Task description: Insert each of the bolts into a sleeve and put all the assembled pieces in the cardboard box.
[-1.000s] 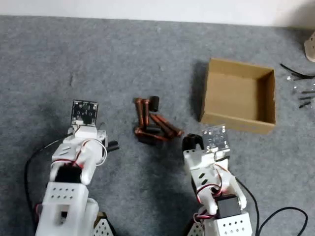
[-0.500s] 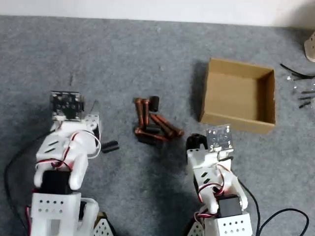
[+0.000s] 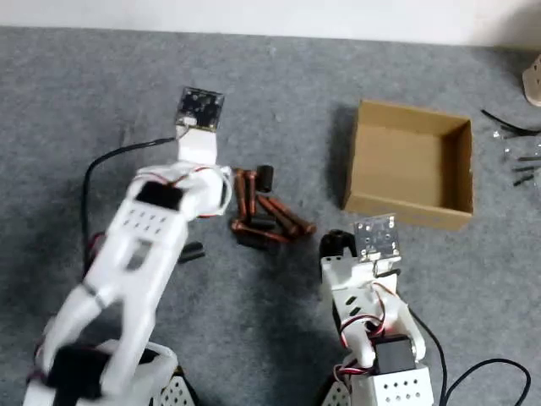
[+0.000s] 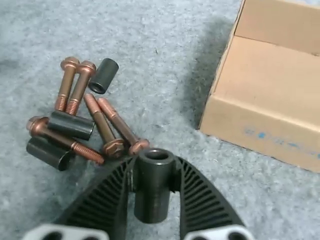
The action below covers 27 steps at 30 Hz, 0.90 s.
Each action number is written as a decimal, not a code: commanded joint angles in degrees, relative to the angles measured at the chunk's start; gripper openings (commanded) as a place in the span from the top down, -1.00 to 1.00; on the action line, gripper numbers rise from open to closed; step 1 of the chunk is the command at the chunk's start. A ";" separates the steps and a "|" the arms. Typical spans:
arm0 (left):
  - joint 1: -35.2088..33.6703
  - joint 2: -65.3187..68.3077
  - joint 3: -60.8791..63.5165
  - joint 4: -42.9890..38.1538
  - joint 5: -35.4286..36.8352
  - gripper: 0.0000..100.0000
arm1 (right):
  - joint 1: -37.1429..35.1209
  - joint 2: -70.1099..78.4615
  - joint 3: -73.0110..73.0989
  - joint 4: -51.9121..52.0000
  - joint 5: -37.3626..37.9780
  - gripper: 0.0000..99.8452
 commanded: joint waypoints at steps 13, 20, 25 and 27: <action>1.01 24.66 -16.84 0.44 2.20 0.66 | 0.40 -0.66 -0.31 0.04 0.79 0.99; 4.97 26.07 -20.35 0.44 2.11 0.66 | 0.40 -0.66 -0.31 0.04 0.79 0.99; 4.88 26.33 -20.97 0.09 2.11 0.66 | 0.40 -0.66 -0.31 0.04 0.79 0.99; 4.00 26.33 -20.88 -1.67 2.11 0.66 | 0.40 -0.66 -0.31 0.04 0.79 0.99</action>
